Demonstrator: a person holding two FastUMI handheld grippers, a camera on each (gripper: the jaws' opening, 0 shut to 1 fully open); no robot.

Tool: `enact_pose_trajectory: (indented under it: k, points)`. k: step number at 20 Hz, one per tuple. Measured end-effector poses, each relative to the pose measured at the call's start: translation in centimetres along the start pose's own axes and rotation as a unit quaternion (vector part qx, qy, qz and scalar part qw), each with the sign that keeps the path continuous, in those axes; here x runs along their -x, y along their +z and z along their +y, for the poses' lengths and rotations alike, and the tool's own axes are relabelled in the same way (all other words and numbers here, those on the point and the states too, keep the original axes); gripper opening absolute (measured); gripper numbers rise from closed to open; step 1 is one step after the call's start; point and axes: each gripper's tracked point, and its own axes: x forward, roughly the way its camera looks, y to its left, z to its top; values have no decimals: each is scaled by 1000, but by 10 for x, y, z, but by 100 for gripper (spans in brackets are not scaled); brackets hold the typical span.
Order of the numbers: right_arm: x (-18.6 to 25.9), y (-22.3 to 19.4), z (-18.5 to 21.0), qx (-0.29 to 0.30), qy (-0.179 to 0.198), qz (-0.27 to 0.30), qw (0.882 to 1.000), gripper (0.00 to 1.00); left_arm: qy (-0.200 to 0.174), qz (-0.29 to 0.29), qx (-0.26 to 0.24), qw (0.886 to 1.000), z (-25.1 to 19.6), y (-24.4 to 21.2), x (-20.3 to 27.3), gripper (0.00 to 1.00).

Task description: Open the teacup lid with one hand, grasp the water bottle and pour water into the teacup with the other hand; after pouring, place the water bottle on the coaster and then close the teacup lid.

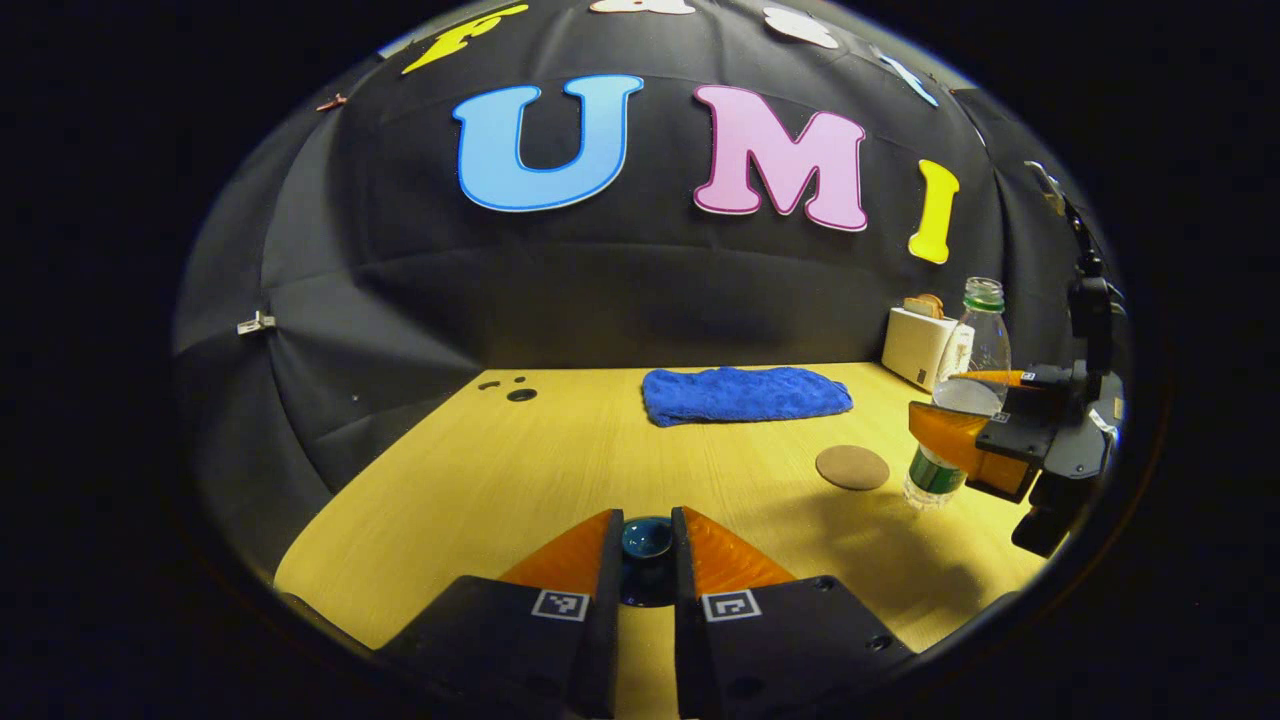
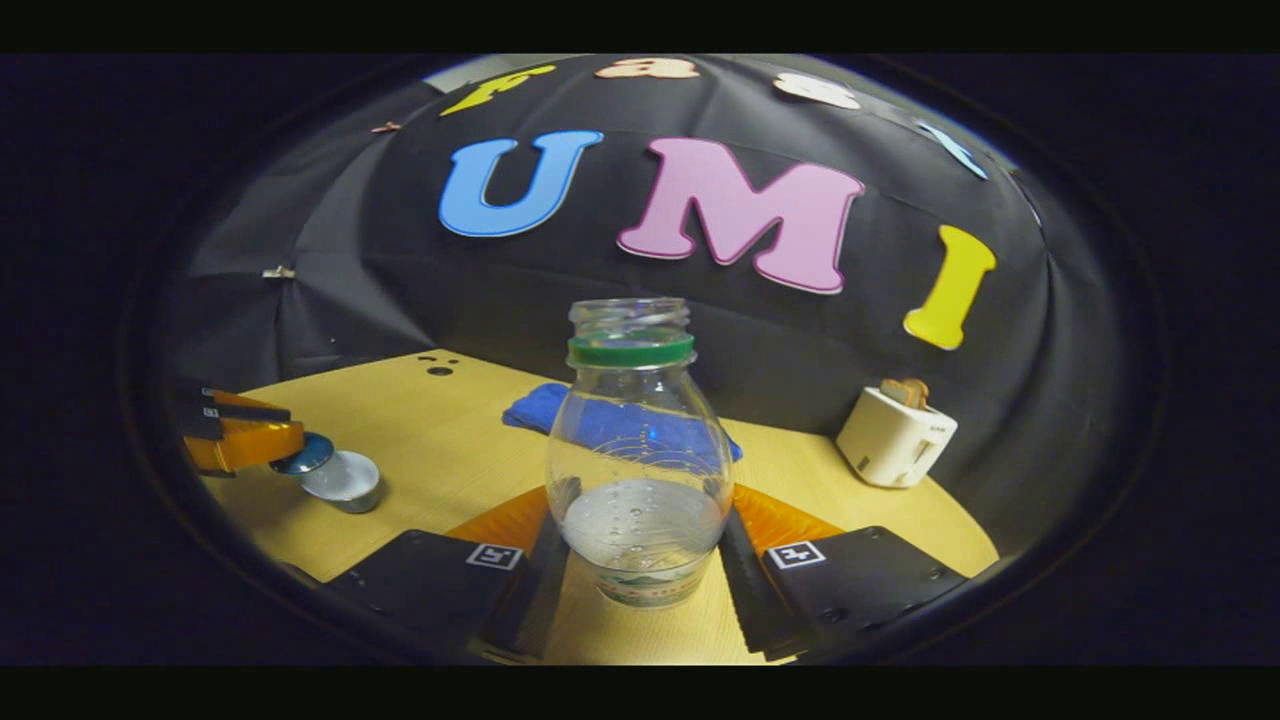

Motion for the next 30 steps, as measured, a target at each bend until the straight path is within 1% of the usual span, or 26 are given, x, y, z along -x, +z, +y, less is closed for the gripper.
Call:
enact_pose_trajectory:
  k: [2,3,5,6,7,8,9,11,14,17,20,21,22,23,25,30]
  points:
    - [-9,7,8,22,17,-8,1000,73,8,-4,12,1000,7,4,7,27]
    - [-14,7,13,31,27,-2,999,73,12,-5,18,1000,10,6,10,27]
    - [-20,6,17,62,31,11,998,73,20,-9,27,999,20,11,17,27]
    - [-23,6,19,84,34,13,996,73,25,-10,31,999,28,12,19,24]
    - [-26,6,20,112,30,14,993,73,30,-12,35,999,34,14,21,23]
    - [-26,8,22,142,30,13,989,73,36,-13,38,999,42,14,22,30]
    - [-28,8,26,169,34,13,985,73,45,-11,42,998,50,14,24,27]
    - [-39,6,38,210,46,12,977,73,65,-11,49,997,67,13,28,27]
    - [-47,0,56,247,64,17,967,73,82,-7,59,995,84,4,32,27]
    - [-54,-2,66,303,71,9,950,73,92,0,54,994,98,-5,35,27]
    - [-55,-6,78,338,90,1,937,73,91,1,56,994,105,-10,32,27]
    - [-60,-8,81,344,95,1,934,73,91,0,60,994,107,-10,32,23]
    - [-64,-10,85,351,99,1,931,73,93,0,60,994,109,-11,31,30]
    - [-66,-10,88,360,102,-1,927,73,93,0,60,994,111,-11,30,27]
    - [-66,-10,94,383,110,-9,917,73,93,-2,61,994,112,-12,29,27]
    - [-61,-12,105,454,126,-31,881,73,90,0,59,994,111,-18,29,27]
